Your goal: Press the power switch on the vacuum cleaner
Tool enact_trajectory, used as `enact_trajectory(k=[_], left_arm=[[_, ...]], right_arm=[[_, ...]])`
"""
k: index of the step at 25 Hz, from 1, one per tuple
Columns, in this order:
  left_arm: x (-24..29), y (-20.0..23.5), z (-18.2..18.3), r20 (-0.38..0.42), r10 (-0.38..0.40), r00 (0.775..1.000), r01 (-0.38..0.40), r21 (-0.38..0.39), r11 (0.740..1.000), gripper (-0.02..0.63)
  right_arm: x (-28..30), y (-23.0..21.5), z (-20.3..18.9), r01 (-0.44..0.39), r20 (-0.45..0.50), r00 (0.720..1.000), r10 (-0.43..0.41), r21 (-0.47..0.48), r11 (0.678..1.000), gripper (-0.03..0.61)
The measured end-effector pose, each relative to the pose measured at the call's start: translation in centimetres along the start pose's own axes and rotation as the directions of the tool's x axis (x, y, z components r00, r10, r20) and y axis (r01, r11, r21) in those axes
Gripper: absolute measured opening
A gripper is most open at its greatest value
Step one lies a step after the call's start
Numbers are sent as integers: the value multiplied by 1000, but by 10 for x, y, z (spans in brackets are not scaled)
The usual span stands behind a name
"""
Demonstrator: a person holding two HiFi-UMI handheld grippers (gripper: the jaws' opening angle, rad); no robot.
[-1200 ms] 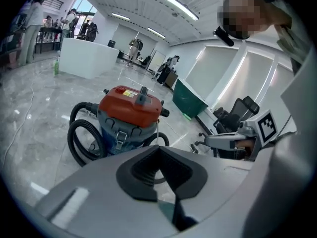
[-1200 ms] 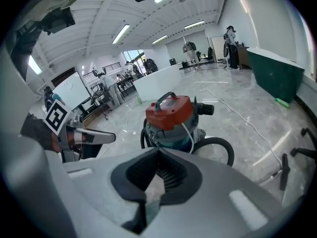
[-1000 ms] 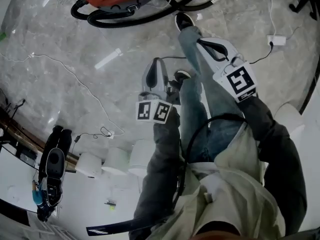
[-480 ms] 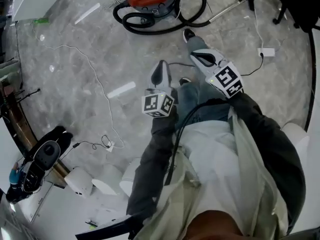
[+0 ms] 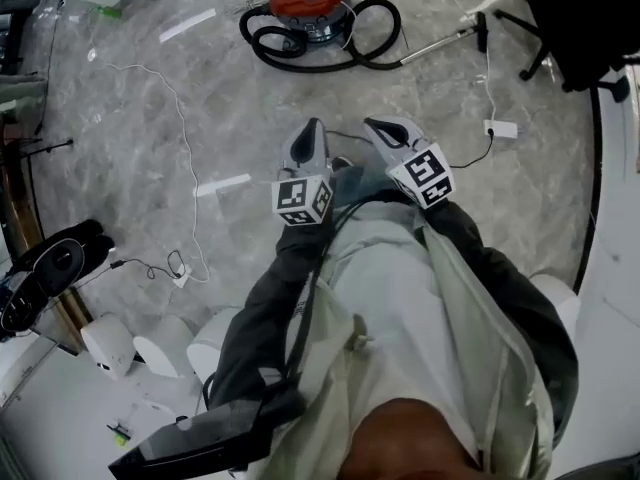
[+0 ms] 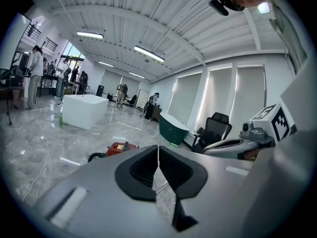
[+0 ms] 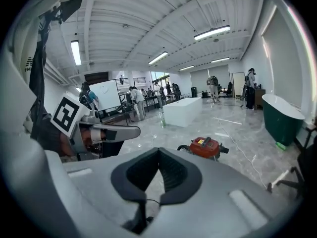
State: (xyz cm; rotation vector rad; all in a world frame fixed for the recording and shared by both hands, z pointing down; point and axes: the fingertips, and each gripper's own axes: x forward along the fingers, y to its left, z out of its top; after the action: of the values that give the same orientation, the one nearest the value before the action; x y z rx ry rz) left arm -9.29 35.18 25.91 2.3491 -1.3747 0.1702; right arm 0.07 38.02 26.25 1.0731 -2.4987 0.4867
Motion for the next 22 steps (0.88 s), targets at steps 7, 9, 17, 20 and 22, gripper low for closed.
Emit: enact_trajectory(k=[7,9,17,20,22], left_arm=[[5,-25,7,-1,54,999,-54,9,998,6],[12,-48,3,-5,35,999,-34,13,999,7],[18,-102,-7,18,16,1000,-16,13,1000,6],[12,-102,-6,40,56,998,-56,1,998,6],[8,-102,-7,48,73,996,-73,-3,997,6]], right_arm=[[-42,-21,6,20,25,1000,-19,-39,999,0],[-62,-31,1,35,16,999,-34,-52,998,0],[-118,-69,-21,83,9,997,-82,-36,996,0],[-115,-62,-16,34,11,999,-33,-85,996,0],[-112,-53,-11,-6,16,1000,8,-130,992,0]])
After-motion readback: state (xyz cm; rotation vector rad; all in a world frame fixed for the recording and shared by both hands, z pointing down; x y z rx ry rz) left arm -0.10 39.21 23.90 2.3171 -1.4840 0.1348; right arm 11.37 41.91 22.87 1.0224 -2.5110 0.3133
